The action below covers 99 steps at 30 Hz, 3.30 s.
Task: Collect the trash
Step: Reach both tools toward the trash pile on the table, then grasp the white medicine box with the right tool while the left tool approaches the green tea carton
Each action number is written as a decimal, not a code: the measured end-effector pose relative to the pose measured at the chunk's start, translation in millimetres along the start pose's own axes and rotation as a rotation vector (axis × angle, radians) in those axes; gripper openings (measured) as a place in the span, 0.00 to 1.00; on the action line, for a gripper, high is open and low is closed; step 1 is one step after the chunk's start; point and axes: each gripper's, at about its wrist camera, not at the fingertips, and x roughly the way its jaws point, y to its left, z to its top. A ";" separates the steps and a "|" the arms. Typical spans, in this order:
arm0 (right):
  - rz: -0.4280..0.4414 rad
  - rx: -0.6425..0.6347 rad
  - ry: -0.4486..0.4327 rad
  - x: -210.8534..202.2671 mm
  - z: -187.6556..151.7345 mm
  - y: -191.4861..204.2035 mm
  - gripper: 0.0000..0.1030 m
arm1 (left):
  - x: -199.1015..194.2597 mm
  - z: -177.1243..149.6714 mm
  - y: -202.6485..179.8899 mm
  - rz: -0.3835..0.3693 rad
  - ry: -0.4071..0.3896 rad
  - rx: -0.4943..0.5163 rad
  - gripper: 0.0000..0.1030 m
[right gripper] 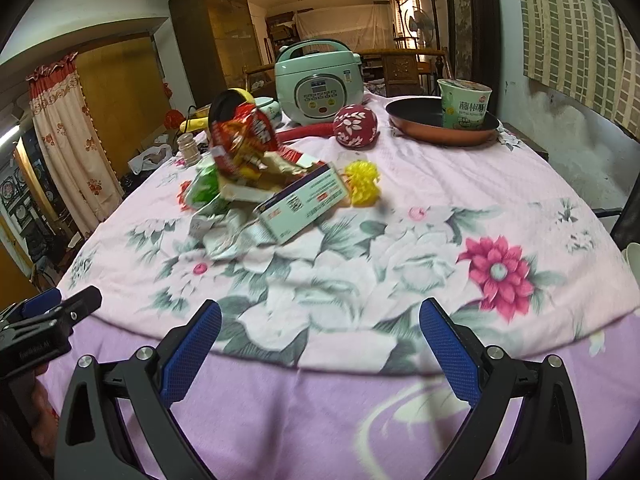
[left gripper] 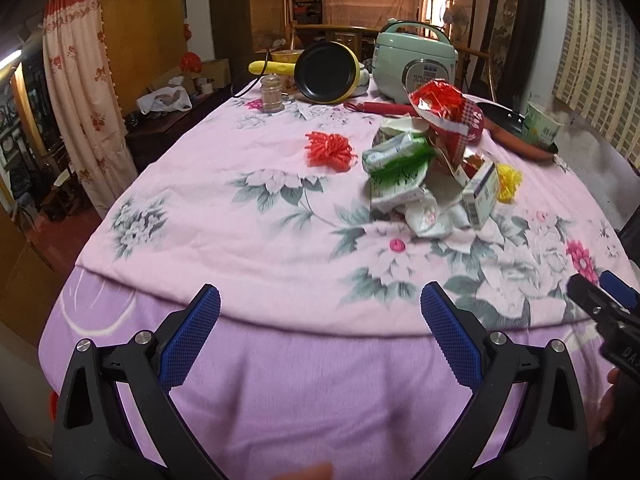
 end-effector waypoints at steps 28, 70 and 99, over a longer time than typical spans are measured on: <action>0.128 0.323 0.256 149.0 103.8 -10.6 0.95 | 103.3 77.5 -43.9 -0.235 0.061 0.095 0.94; 0.147 0.254 0.092 117.6 86.4 -29.7 0.56 | 132.8 71.4 -37.4 -0.185 0.171 0.023 0.94; 0.189 0.242 0.086 107.8 81.5 -20.6 0.57 | 146.1 77.0 -22.0 -0.301 0.182 -0.128 0.60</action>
